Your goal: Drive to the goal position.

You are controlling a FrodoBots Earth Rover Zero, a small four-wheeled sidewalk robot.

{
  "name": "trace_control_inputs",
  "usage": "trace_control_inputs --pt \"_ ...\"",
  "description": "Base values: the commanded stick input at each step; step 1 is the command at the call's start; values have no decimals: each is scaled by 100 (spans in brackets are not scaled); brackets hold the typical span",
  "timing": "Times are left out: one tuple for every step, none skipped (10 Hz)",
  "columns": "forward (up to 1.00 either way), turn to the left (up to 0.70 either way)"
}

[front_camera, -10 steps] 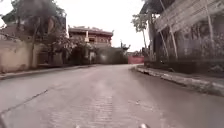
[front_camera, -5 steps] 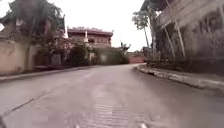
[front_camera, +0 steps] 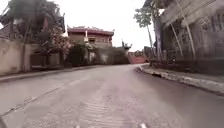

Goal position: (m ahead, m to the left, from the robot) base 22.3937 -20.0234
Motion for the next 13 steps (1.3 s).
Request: trace_control_inputs --pt "100 0" --pt "100 0" --pt "100 0" --pt "100 0" --pt "100 0" --pt "100 0" --pt "100 0" --pt "100 0" --pt "100 0" --pt "100 0" --pt "100 0" --pt "100 0" --pt "100 0"
